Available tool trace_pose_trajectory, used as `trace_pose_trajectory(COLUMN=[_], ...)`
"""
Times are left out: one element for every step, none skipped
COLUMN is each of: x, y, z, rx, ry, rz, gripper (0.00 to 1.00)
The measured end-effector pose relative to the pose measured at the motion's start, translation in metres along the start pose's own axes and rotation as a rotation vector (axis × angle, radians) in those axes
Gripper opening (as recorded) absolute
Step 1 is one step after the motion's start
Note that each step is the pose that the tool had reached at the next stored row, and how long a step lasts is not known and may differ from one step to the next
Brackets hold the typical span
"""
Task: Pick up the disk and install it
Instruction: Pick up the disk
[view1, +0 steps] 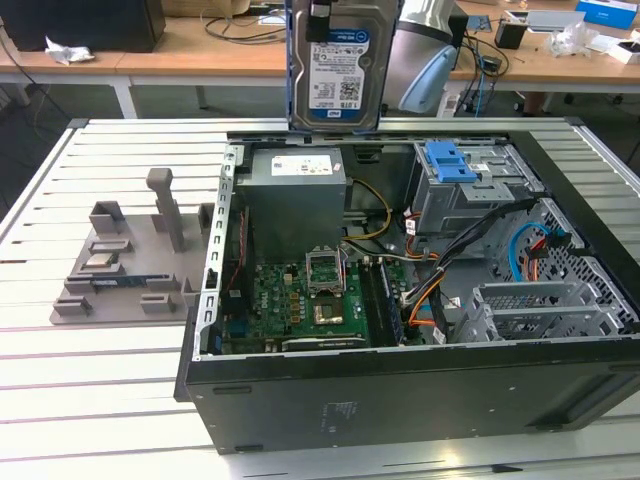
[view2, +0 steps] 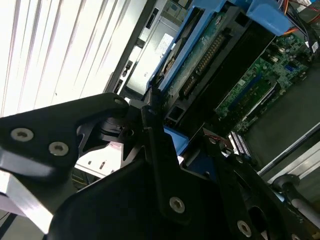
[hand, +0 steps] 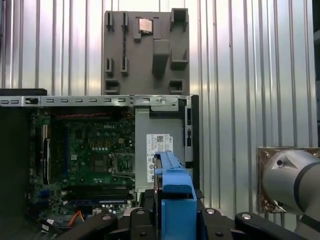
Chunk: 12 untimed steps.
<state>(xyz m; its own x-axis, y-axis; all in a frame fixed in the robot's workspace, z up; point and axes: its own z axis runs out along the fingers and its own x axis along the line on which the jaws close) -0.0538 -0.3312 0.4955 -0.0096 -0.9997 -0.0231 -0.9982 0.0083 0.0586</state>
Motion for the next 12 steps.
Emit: trace_pose_trajectory(x=[0.0017,0.0035,0.0061,0.0092,0.0122,0.0148,0.0168,0.0186,0.0208,0.0230,0.0251,0.0288], y=[-0.0002,-0.0004,-0.0008,-0.0013,-0.0018,-0.0022,-0.0025,-0.0028,-0.0031,-0.0034,-0.0036,-0.0041], z=[0.0000,0.0000,0.0000,-0.0001,-0.0001,-0.0002,-0.0002,-0.0002,-0.0002,-0.0003,-0.0003,-0.0004], rx=[0.0000,0.0000,0.0001,0.0001,0.0001,0.0000,0.0001,0.0001,0.0001,0.0000,0.0001,0.0000], ry=[0.0000,-0.0001,-0.0001,-0.0001,-0.0001,0.0000,-0.0001,-0.0001,-0.0001,0.0000,0.0000,0.0000], rz=[0.000,0.000,0.000,0.000,0.000,0.000,0.000,0.000,0.000,0.000,0.000,0.000], gripper=[0.37,0.37,0.37,0.37,0.37,0.37,0.37,0.37,0.37,0.37,0.37,0.37])
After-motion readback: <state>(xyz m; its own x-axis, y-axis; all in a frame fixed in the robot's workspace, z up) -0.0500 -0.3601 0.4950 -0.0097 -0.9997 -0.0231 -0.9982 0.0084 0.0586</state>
